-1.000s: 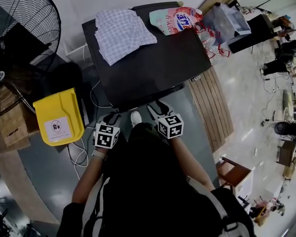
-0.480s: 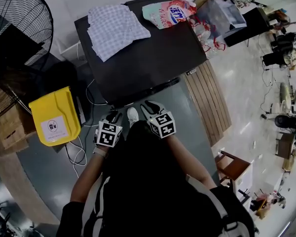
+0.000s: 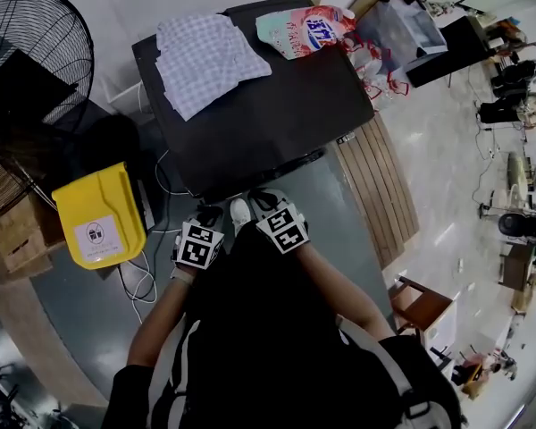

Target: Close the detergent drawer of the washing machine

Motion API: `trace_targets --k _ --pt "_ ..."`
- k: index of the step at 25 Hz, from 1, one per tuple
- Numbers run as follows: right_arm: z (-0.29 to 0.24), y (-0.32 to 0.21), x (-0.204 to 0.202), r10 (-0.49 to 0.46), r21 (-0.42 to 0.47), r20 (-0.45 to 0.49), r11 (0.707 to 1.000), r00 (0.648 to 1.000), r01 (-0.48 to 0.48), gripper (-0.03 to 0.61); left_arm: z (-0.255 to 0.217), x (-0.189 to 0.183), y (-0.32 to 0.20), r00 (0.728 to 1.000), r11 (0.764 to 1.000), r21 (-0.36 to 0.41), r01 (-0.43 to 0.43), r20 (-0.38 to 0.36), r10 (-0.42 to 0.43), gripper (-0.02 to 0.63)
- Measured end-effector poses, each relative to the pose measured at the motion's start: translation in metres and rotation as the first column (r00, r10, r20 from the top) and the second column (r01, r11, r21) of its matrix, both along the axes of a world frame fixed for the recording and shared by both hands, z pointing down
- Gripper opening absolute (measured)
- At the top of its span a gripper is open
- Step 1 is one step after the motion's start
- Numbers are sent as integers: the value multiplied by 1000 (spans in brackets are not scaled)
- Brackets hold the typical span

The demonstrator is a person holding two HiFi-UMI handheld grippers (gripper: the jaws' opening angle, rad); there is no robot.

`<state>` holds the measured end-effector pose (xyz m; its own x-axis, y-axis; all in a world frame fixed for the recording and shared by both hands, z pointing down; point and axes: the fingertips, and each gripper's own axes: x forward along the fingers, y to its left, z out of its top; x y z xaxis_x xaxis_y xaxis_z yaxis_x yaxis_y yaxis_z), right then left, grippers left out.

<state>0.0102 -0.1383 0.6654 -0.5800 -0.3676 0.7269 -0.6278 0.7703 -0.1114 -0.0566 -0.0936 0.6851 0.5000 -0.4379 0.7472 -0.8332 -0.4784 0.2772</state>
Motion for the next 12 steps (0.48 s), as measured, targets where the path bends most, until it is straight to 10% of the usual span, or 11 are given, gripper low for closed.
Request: trace_targets --k 12 --pt "7 -9 -10 -108 -5 -49 994 993 108 16 6 -2 -11 1000 999 -52 3 -28 -4 11"
